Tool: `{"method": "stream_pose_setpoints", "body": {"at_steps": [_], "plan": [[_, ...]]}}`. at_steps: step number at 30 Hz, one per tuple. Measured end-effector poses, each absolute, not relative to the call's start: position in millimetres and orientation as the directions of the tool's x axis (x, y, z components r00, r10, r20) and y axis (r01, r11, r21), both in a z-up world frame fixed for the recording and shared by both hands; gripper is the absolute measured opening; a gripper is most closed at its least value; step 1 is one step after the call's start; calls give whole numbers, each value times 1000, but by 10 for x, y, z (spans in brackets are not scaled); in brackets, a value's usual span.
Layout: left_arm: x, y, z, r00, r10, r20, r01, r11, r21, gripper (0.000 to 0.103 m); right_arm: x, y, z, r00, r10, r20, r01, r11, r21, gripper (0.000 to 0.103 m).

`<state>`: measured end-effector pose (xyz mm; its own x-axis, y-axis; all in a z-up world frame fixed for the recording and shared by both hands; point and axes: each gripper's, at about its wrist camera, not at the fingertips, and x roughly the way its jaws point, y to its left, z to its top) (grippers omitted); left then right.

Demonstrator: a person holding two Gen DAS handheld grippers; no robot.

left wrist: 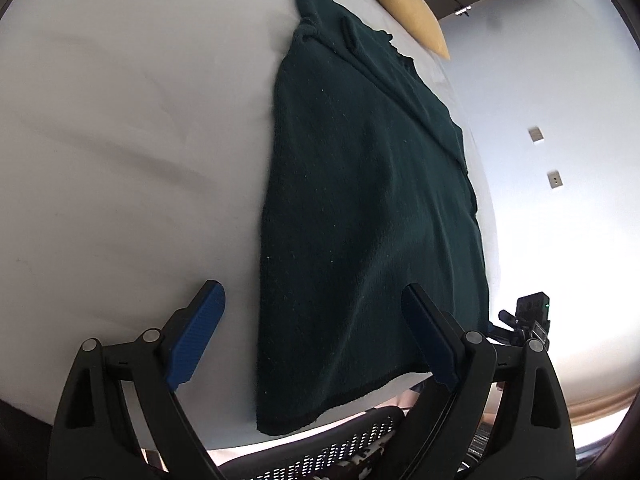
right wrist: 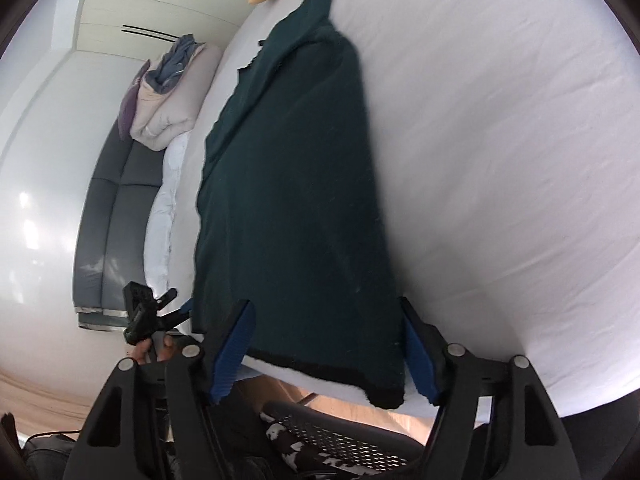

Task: Fold small clothes
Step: 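Open both tools and release the folded sweater near its hem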

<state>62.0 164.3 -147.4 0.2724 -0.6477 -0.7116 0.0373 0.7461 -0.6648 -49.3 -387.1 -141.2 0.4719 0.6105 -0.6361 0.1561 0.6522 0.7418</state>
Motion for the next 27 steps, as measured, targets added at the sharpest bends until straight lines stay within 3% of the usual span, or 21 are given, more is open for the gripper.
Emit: {"method": "stream_pose_setpoints", "body": {"at_steps": [5,11,18,21,23,24,27], "plan": [[675,1738,-1534,223,-715,-663,13,682,-732,90,-631,-3857,-1540,465,644,-607,180,603,777,55],[613,1663,-1521,156,-703,-694,46,707,-705,90,-616,-3851,-1562,477,662,-578,182,569,802,54],[564,1646,-1564,89,-745,-661,17,665,-747,88,-580,-3868,-1589,493,677,-546,182,534,826,50],[527,1659,-1591,65,-765,-640,-15,641,-767,69,-603,-3897,-1617,502,679,-536,188,520,833,43],[515,1644,-1671,45,-784,-619,-47,617,-785,36,-613,-3897,-1624,503,676,-539,191,521,832,38],[507,1626,-1726,38,-782,-622,-56,619,-783,30,-619,-3899,-1627,504,675,-540,192,522,831,35],[493,1690,-1792,59,-809,-585,-84,580,-810,25,-623,-3868,-1613,492,670,-556,189,541,820,23]]}}
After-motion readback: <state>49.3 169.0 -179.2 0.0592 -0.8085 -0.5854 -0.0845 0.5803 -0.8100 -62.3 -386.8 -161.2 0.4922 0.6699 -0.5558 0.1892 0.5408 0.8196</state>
